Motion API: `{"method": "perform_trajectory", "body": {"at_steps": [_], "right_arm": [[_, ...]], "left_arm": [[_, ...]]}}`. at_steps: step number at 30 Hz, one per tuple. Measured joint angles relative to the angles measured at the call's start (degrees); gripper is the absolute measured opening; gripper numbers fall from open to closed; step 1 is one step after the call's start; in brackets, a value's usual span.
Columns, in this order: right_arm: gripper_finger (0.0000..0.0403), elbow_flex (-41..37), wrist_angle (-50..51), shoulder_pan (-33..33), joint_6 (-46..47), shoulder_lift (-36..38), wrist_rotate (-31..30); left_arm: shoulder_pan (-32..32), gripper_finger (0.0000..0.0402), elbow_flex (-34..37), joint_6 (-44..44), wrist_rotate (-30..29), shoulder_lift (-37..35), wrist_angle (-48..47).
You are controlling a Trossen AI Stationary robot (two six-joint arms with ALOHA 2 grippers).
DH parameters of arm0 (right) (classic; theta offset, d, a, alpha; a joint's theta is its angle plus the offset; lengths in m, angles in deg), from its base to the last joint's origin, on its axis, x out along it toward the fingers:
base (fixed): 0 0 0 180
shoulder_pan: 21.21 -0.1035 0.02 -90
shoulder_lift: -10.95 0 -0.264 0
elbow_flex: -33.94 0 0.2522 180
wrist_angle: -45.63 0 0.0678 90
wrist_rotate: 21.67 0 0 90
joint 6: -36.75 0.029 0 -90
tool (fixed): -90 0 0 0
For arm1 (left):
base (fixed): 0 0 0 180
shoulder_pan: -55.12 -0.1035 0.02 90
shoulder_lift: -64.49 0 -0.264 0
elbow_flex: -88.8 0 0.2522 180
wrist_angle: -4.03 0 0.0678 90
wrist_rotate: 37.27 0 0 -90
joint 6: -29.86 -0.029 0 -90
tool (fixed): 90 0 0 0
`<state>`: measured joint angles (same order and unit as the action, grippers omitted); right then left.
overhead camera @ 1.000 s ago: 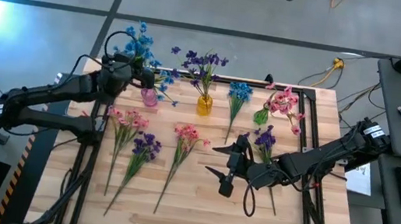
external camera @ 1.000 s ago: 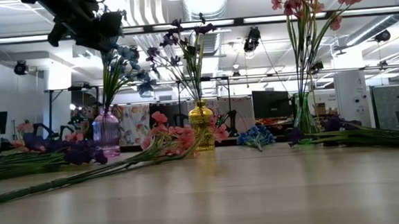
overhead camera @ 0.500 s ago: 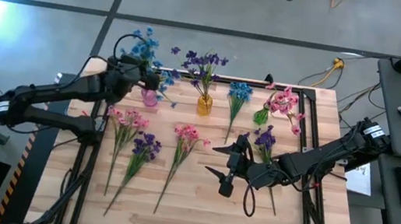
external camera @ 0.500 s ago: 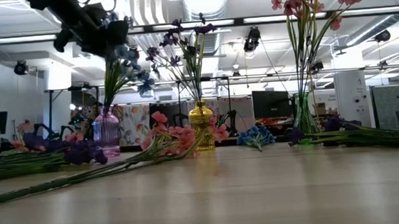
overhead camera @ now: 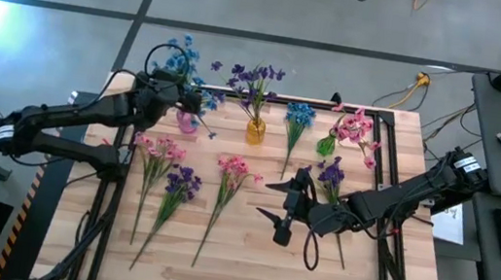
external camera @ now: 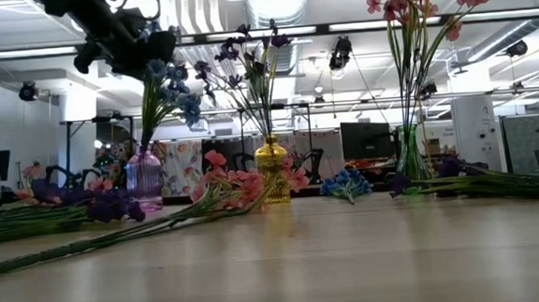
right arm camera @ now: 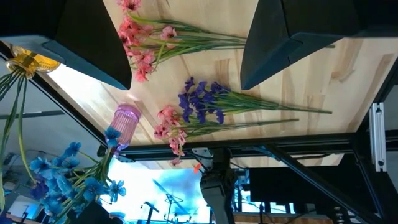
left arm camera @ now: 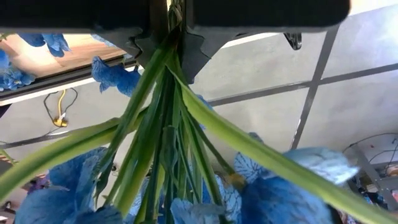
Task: Sort flowers into vase by color
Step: Put the left blue flowers into the violet vase
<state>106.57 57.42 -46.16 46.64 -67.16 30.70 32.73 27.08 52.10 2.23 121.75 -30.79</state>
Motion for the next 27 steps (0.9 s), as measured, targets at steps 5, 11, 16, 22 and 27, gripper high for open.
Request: {"method": "perform_trajectory", "body": {"at_steps": [5, 11, 16, 22, 27], "right_arm": [[0.0295, 0.0, 0.0, 0.1, 0.0, 0.0, 0.0], [0.0295, 0.0, 0.0, 0.1, -0.3, 0.0, 0.0], [0.0295, 0.0, 0.0, 0.4, -0.4, 0.0, 0.0], [0.0295, 0.0, 0.0, 0.4, -0.4, 0.0, 0.0], [0.0295, -0.1, 0.0, 0.4, -0.4, 0.0, 0.0]], "left_arm": [[0.0, 0.0000, 0.0, 0.3, 0.0, -0.2, 0.0], [0.0, 0.0000, 0.0, 0.4, 0.0, -0.2, -0.3], [0.0, 0.0025, 0.0, 0.8, 0.0, -0.2, -0.5], [0.1, 0.0071, 0.0, 0.8, 0.0, -0.2, -0.8], [0.1, 0.0101, 0.0, 0.8, 0.0, -0.2, -1.0]]}}
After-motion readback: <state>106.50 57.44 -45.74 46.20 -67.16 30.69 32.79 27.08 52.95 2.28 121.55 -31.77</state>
